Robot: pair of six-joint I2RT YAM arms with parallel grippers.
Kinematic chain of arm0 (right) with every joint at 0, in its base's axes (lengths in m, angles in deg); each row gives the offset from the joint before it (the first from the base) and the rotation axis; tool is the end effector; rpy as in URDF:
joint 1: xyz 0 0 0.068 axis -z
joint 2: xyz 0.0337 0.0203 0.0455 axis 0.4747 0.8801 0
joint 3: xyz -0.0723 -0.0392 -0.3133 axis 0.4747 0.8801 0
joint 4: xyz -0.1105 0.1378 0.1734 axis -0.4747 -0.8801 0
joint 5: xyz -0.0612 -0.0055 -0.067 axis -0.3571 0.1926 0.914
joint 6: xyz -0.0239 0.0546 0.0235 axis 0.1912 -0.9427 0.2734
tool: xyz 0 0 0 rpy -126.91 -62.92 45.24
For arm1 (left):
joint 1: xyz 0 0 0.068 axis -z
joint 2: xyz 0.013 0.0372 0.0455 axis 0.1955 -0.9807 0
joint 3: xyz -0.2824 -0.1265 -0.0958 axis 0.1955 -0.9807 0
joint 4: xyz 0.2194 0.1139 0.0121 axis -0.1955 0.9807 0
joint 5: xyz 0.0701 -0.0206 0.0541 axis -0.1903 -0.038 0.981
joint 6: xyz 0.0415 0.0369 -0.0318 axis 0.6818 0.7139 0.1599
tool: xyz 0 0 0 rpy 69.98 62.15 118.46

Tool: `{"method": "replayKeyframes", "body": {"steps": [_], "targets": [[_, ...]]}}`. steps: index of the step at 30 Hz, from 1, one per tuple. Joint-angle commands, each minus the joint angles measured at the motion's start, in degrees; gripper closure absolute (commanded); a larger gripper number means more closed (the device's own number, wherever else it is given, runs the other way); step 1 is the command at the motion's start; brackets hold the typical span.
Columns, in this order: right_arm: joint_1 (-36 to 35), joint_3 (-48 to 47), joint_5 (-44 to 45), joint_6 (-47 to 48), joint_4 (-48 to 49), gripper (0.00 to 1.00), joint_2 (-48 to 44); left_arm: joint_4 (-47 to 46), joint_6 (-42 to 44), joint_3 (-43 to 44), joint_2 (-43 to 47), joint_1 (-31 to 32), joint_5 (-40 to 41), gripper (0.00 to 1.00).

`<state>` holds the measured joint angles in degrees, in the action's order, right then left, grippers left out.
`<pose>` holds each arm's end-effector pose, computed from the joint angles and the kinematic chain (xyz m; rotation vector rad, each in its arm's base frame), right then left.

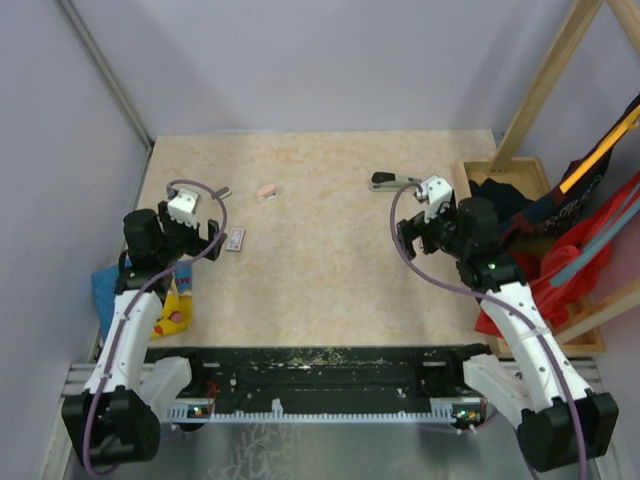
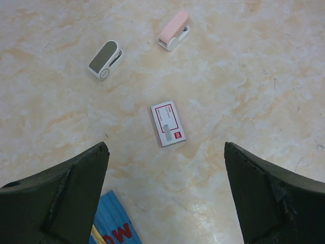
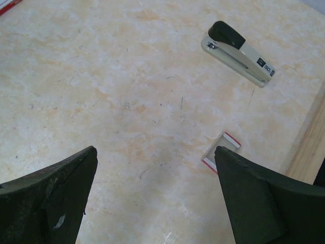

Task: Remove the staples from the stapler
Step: Pick up the stapler from the center of the board.

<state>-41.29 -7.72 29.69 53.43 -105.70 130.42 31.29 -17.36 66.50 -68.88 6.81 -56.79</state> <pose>0.1474 0.0496 0.3439 -0.6408 1.8829 0.3116 0.1714 -0.0055 0.3168 0.4347 1.8860 -0.1502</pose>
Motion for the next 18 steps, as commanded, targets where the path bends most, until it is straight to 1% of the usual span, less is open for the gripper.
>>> {"method": "replayKeyframes", "body": {"steps": [1, 6, 9, 14, 18], "targets": [[-0.71, -7.04, -3.09, 2.41, 4.68, 0.02, 6.28, 2.04, 5.33, 2.47, -1.85, 0.46, -7.61, 0.0], [-1.01, -10.84, -1.55, 4.51, 9.52, 0.04, 14.62, 3.3, 6.6, 2.38, -1.94, 0.51, -8.51, 0.0], [-1.11, -14.01, -1.49, 6.8, 10.63, 0.05, 20.55, 3.85, 6.85, 2.46, -1.76, 0.49, -9.01, 0.0], [-1.46, -21.41, -3.54, 7.03, 7.93, 0.06, 29.34, 4.59, 7.49, 2.47, -1.1, 0.5, -10.37, 0.0], [-1.93, -26.05, -3.05, 8.13, 4.91, 0.07, 34.26, 5.18, 7.78, 2.56, -0.43, 0.37, -10.43, 0.0]]}}
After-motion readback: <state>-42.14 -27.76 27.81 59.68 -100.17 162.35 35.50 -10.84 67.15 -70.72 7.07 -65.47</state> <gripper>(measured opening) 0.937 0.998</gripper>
